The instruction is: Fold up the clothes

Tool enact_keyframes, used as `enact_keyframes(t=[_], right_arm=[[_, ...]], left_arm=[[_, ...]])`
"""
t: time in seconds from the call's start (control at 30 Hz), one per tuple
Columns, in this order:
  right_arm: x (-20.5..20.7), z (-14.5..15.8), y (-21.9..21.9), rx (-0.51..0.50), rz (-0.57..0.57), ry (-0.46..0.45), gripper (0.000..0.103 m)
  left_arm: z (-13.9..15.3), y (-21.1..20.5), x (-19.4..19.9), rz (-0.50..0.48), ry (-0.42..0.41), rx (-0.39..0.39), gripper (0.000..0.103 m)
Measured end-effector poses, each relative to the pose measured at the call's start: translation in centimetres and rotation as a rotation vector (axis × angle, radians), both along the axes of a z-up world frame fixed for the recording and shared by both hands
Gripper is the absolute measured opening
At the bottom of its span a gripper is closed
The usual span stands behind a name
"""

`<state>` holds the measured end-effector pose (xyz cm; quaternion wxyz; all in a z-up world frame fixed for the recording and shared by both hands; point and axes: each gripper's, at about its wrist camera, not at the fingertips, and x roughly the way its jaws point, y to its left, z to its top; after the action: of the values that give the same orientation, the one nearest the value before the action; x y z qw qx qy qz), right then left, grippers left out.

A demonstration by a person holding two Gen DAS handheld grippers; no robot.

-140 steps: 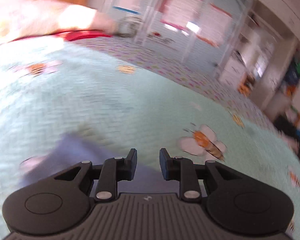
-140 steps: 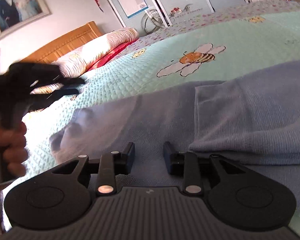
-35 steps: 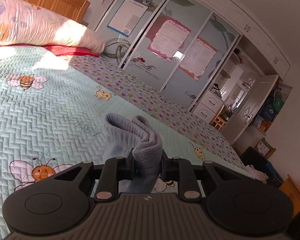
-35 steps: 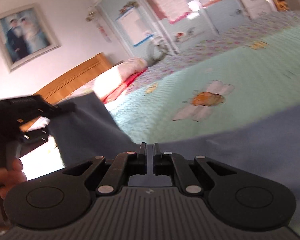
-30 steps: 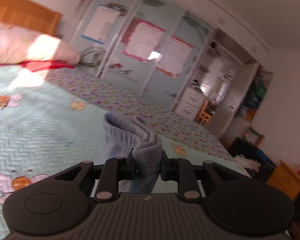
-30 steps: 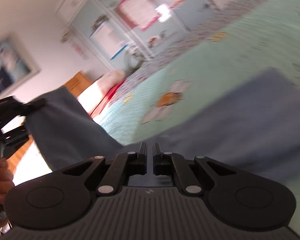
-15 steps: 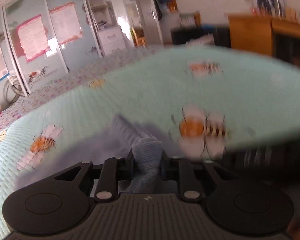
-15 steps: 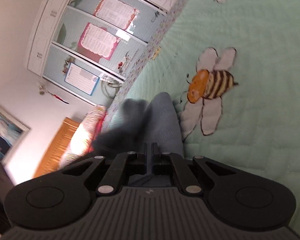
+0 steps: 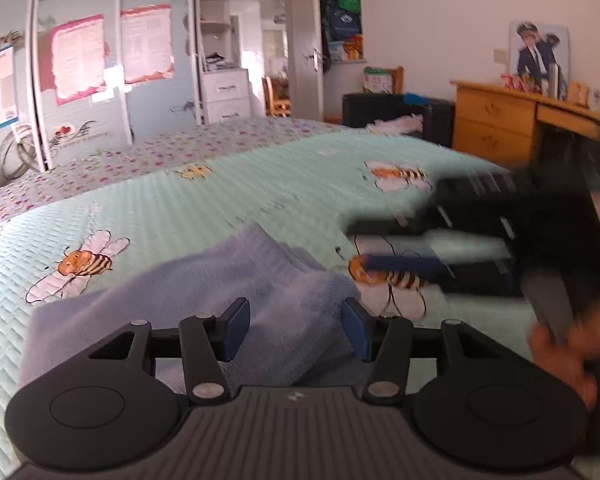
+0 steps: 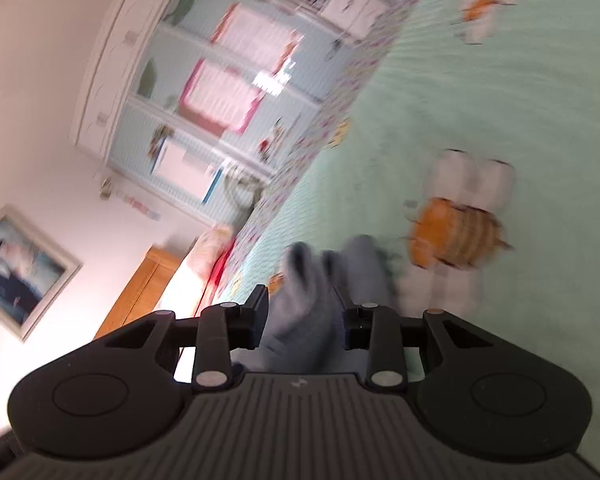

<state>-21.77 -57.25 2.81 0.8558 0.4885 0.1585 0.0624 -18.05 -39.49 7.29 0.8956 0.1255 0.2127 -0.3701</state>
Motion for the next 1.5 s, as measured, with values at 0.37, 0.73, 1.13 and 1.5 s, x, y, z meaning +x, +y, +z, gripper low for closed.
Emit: enact_keyframes(t=[0.37, 0.73, 1.13, 1.5], right_arm=[[5.0, 0.1, -0.6, 0.016, 0.157, 0.152, 0.040], [5.8, 1.1, 1.5, -0.178, 0.303, 0.179, 0.012], [0.7, -2.2, 0.0, -0.011, 0.192, 0.106, 0.009], [0.8, 1.8, 0.3, -0.196, 0.120, 0.183, 0.018]], left_arm=[[-1.8, 0.6, -1.1, -0.028, 0.051, -0.012, 0.053], [-1.3, 0.9, -1.3, -0.025, 0.075, -0.042, 0.053], [-0.3, 2.9, 0.6, -0.006, 0.180, -0.136, 0.057], [-1.9, 2.2, 2.4, 0.008, 0.280, -0.141, 0.057]])
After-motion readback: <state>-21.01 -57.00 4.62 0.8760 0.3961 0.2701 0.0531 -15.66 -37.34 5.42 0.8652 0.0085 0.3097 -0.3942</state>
